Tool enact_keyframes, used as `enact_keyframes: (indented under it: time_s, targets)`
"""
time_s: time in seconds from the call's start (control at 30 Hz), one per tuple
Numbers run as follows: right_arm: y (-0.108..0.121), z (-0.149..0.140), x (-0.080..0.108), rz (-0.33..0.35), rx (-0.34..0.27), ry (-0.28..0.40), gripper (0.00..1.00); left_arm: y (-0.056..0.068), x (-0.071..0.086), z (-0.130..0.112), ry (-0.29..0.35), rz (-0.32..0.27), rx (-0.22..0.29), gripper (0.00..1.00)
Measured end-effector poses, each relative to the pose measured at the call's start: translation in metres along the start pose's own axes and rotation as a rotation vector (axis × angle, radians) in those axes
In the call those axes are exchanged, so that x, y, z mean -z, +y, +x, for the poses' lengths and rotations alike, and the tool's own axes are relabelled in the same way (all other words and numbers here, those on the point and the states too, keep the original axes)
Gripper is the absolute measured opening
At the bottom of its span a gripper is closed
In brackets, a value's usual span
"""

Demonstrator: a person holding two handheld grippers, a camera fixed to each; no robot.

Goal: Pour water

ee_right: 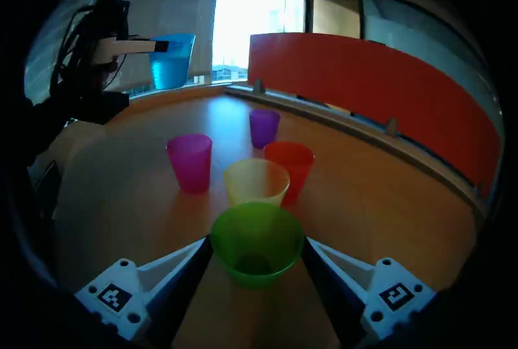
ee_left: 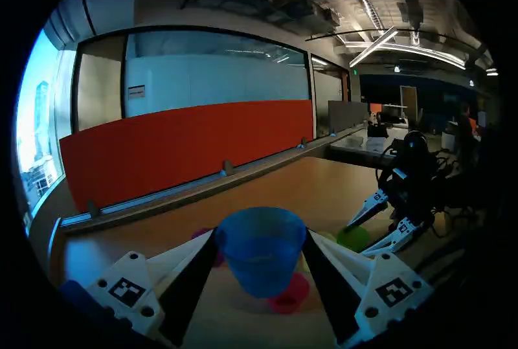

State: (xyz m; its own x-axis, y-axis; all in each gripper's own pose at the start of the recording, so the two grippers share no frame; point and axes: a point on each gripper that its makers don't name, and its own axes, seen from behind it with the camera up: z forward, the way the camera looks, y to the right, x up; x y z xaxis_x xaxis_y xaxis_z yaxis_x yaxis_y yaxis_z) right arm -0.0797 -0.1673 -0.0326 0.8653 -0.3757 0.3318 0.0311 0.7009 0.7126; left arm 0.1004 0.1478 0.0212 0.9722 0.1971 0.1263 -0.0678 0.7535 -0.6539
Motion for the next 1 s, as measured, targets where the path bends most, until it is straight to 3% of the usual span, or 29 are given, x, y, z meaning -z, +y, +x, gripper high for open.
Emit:
enact_keyframes:
  time_s: [0.5,1.0]
  targets:
    - [0.000,-0.002,0.000,-0.002,0.011,-0.019,0.91,-0.003,0.006,-0.012,-0.018,0.014,0.012,0.88]
    - [-0.017,0.061,0.020,-0.004,0.003,0.143,0.90,0.005,0.018,-0.026,-0.014,0.030,0.033,0.88]
